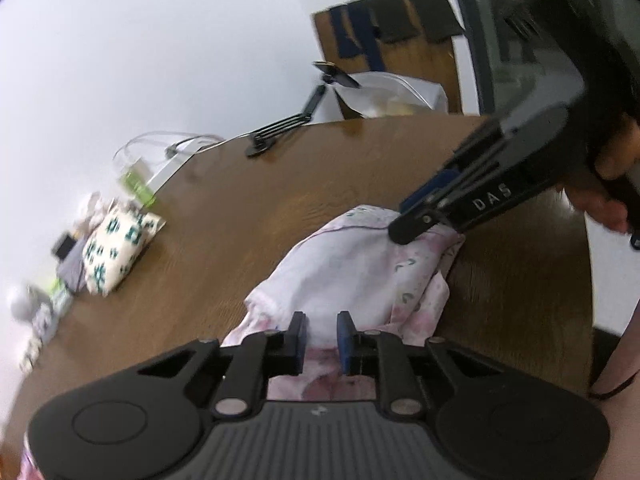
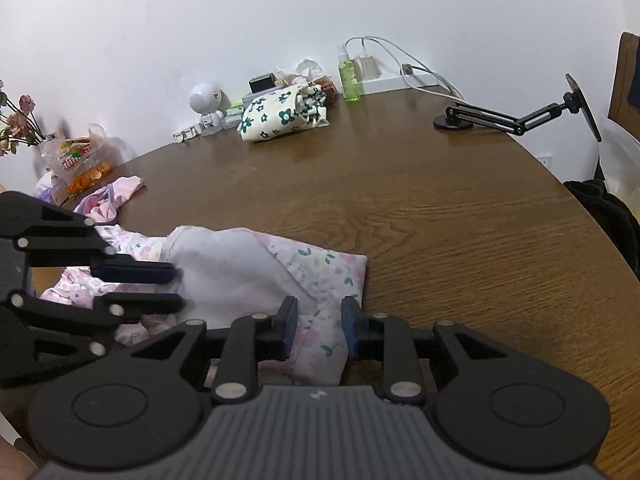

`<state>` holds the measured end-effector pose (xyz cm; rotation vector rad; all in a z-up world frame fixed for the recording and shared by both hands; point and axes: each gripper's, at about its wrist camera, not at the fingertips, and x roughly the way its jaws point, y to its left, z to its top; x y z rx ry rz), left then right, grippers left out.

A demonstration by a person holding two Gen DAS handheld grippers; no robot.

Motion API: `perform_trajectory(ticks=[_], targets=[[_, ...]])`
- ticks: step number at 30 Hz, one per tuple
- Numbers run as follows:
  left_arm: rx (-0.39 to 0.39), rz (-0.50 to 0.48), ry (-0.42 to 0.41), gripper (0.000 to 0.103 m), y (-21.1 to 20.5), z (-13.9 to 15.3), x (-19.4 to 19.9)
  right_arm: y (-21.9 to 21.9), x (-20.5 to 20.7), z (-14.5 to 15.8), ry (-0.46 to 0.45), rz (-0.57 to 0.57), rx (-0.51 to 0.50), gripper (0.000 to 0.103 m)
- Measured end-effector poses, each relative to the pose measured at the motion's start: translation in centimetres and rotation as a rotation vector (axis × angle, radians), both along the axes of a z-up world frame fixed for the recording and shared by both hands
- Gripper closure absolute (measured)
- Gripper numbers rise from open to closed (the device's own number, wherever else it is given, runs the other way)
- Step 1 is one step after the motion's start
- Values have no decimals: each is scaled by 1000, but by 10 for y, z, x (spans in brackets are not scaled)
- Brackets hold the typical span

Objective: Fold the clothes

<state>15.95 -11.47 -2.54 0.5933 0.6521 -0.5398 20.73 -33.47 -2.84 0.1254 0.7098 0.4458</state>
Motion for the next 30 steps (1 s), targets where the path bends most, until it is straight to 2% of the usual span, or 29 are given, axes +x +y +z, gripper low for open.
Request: perform_trajectory(ticks=[4, 7, 10, 17, 18, 26, 30], targets=[[-143, 99, 77, 62, 19, 12, 1, -1, -4, 2, -10, -5, 7, 78], [-267, 158, 166, 58, 24, 19, 3, -3, -7, 3, -14, -12, 16, 78], [-326, 196, 215, 58, 22, 23, 5, -4, -11, 4, -22, -5, 28, 78], [-296, 328, 262, 63, 4, 15, 20, -5, -16, 3, -26, 22, 44, 78], [-295, 339, 260, 69, 2, 15, 20, -5, -17, 2, -28, 26, 42, 78], [-255, 425, 247, 81, -14, 11, 20, -3, -24, 1, -58, 53, 23, 78], [-255, 439, 257, 97, -12, 10, 18, -3, -24, -3, -56, 67, 24, 78]])
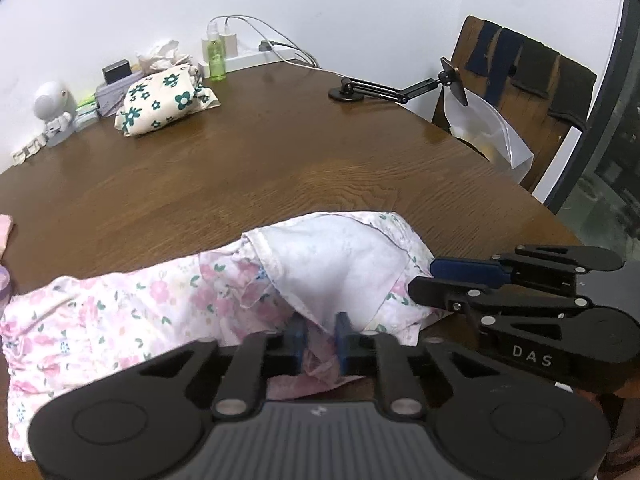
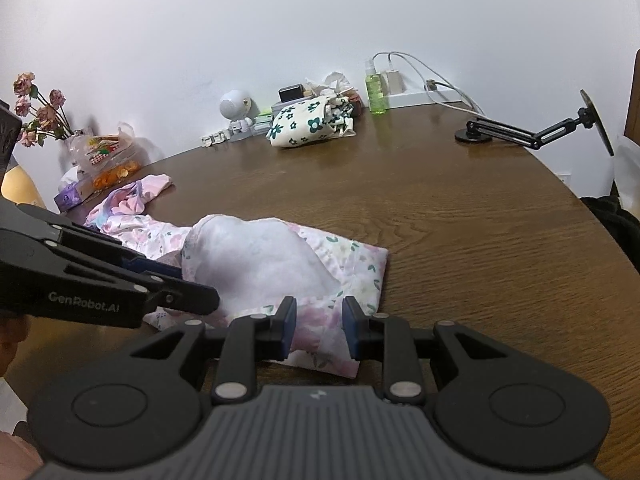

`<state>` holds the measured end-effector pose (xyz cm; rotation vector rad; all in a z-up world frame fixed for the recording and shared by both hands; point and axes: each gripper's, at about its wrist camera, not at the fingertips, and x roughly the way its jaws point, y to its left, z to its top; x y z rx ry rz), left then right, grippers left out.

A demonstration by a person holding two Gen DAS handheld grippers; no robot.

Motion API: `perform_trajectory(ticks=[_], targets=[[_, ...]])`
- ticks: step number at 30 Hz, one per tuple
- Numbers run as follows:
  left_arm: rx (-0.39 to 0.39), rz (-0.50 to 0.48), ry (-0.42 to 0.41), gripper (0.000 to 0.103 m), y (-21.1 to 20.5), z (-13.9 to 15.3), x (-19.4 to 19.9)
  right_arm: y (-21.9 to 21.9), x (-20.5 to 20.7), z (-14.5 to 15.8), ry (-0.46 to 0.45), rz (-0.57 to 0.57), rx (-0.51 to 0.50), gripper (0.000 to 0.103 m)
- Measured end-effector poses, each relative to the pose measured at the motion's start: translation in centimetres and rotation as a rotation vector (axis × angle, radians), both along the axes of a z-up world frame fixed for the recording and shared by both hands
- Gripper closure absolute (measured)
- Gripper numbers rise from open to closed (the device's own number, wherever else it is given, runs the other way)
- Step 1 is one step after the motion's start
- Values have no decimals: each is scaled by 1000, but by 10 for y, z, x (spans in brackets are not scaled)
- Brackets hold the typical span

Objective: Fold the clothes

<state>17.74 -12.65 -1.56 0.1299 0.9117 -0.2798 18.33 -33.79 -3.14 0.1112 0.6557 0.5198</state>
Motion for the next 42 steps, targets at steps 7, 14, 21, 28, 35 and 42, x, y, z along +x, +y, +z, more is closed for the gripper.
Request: perform_trajectory(ticks=[7, 14, 21, 28, 35, 42], targets=[[-49, -61, 30, 101, 16, 3, -3, 0, 2, -7, 19, 5, -9, 78], [-218, -57, 58, 102, 50, 5, 5, 1, 1, -9, 17, 1, -23, 78], [-230, -61, 89, 100, 65, -9, 8, 5, 1, -7, 15, -7, -46, 78], [-187, -110, -84, 78, 66, 22, -10, -7, 1, 7, 29, -19, 21, 61], [-15, -218, -214, 80, 40, 29, -3, -36, 21, 16, 113, -64, 44, 60], [190, -314, -202, 96, 19, -8, 7, -39, 49, 0, 246, -20, 90, 64]])
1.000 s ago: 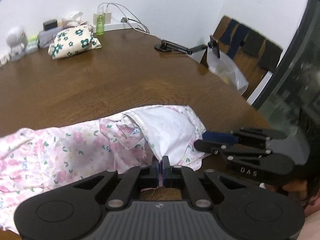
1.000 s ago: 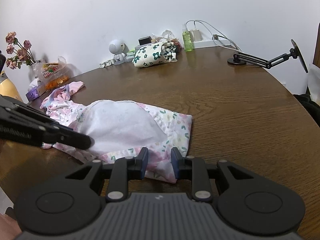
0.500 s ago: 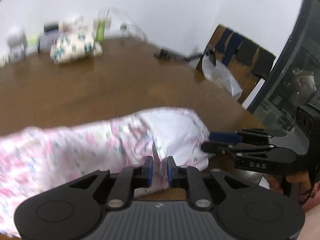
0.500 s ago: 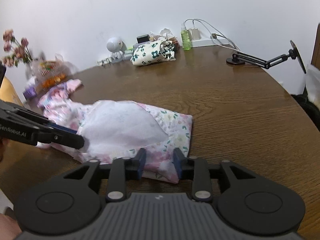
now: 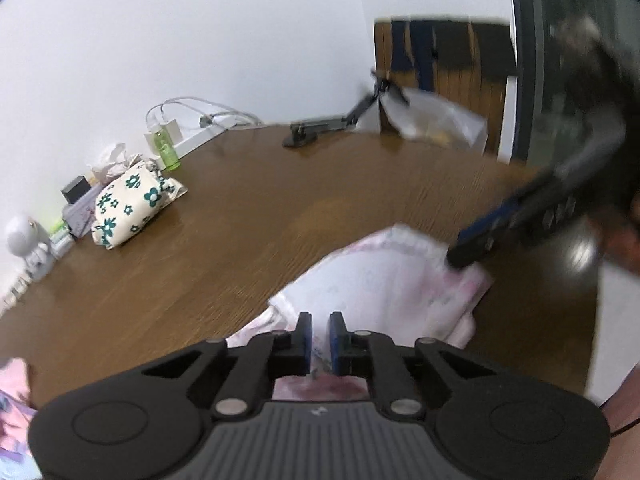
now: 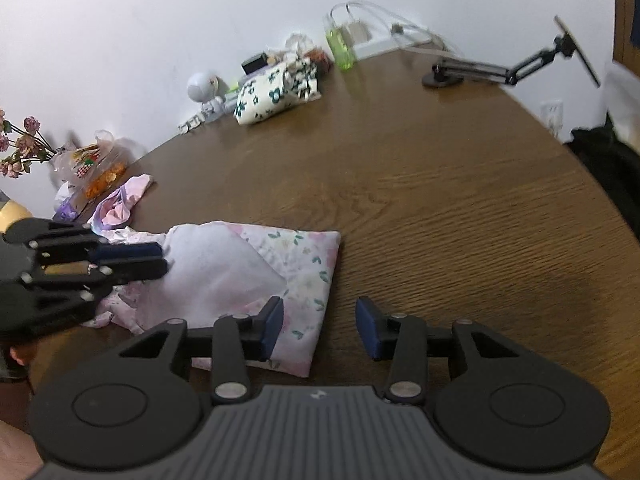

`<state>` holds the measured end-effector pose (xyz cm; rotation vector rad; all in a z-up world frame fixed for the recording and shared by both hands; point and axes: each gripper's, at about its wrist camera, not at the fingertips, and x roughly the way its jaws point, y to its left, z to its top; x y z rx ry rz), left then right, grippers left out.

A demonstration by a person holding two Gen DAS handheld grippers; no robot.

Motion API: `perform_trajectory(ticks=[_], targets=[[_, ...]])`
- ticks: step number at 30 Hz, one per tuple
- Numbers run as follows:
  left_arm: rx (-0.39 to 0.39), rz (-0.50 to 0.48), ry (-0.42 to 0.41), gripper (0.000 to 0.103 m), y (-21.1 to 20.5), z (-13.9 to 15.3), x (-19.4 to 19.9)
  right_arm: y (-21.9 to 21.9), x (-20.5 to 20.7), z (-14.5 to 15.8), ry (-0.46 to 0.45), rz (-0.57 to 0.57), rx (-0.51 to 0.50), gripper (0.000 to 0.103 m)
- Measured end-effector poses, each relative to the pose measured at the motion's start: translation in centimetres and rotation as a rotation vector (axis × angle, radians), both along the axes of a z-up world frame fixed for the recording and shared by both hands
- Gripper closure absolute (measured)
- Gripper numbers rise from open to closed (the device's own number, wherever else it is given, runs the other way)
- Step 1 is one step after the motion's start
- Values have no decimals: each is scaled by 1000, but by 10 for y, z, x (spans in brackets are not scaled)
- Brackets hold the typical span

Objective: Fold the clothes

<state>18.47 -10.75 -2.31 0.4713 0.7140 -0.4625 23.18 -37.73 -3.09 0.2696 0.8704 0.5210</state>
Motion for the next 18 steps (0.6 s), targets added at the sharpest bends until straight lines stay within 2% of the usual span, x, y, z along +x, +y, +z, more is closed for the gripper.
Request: perform_trajectory(ticks=[4, 11, 16, 18], targets=[[10, 12, 38, 96, 11, -21, 6, 0, 11, -2, 38, 14, 51, 65], [-15, 5, 53, 96, 20, -22, 9, 6, 23, -7, 105, 35, 118, 79], [-15, -16, 79, 97, 22, -20, 12, 14, 26, -7, 132, 32, 123, 80], [-15, -23, 86, 97, 22, -19, 13, 17, 26, -7, 139, 28, 112, 90]])
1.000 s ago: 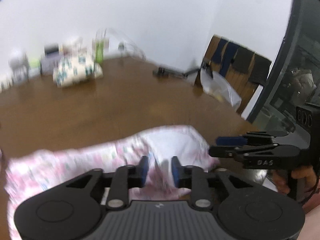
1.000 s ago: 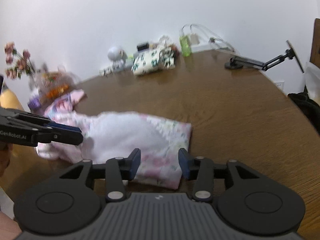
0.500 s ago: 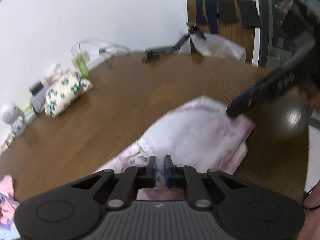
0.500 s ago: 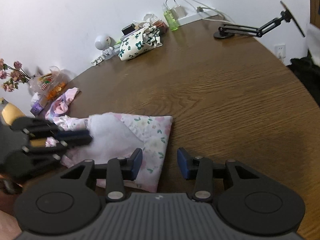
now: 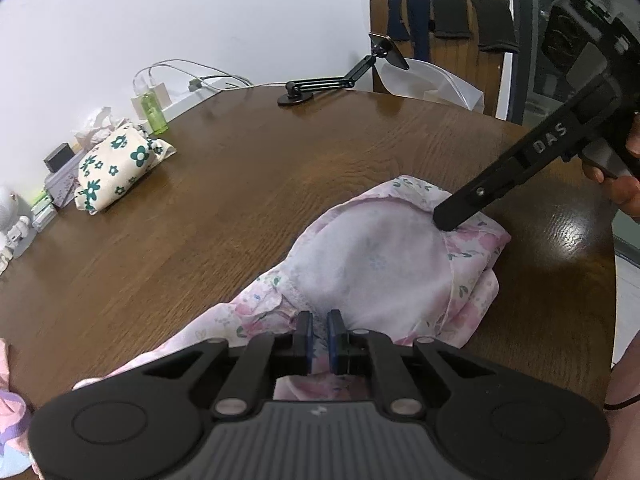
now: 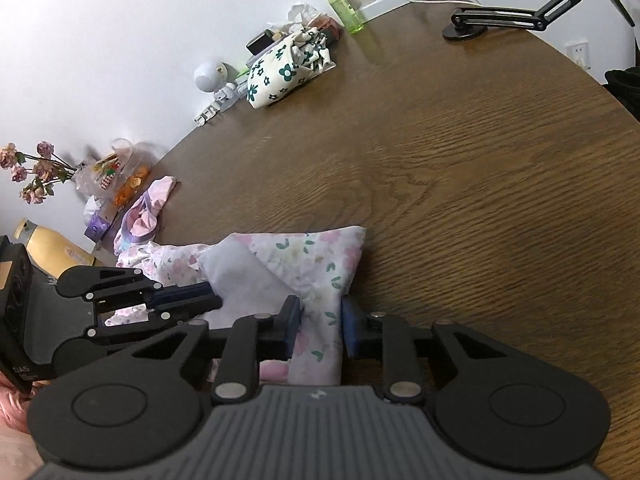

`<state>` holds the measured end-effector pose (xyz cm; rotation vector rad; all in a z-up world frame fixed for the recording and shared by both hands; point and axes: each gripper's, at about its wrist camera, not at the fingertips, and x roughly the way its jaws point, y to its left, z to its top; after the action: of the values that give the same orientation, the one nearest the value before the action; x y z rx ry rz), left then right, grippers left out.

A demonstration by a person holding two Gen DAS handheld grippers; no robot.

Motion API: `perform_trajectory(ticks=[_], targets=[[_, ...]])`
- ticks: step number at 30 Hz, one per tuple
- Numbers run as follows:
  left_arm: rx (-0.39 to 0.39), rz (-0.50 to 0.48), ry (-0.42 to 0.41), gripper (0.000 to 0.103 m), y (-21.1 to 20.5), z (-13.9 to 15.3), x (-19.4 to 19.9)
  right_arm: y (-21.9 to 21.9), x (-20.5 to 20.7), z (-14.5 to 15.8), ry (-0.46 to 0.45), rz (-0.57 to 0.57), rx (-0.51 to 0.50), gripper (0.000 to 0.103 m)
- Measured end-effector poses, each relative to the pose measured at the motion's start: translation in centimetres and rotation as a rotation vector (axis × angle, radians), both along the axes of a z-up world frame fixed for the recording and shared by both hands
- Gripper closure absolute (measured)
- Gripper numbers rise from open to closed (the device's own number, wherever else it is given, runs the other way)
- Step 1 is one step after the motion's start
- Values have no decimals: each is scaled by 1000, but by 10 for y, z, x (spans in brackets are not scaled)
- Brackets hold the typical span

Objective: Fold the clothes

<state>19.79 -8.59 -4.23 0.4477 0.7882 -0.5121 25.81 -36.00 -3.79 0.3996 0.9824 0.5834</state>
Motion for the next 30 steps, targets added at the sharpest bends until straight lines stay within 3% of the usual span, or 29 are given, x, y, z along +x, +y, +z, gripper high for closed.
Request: perform_trajectory(ticks=[3, 9, 11, 13, 15, 20, 22, 26, 30], targets=[[-5, -1, 6, 99, -1, 0, 1, 4, 0, 1, 8, -8, -18, 98], [-75, 1, 25, 95, -14, 3, 11, 6, -1, 29, -49, -5, -157, 99], [-109, -3, 17, 89, -20, 9, 13, 3, 1, 43, -66, -20, -219, 99], [-125, -11, -15, 69, -21, 19, 7, -2, 1, 57, -84, -35, -290, 99], [-127, -17, -54, 65, -18, 31, -1, -5, 1, 71, -110, -41, -375, 99], [-74, -1, -62, 67, 0, 37, -9, 4, -1, 102, -191, -9, -603, 99], [-89, -14, -46, 68, 2, 35, -9, 17, -2, 109, -225, 16, -677, 99], [-192, -103, -13, 69, -13, 36, -4, 42, -5, 117, -259, 57, -758, 99], [-134, -134, -2, 78, -54, 21, 13, 56, -5, 123, -268, 71, -777, 99]])
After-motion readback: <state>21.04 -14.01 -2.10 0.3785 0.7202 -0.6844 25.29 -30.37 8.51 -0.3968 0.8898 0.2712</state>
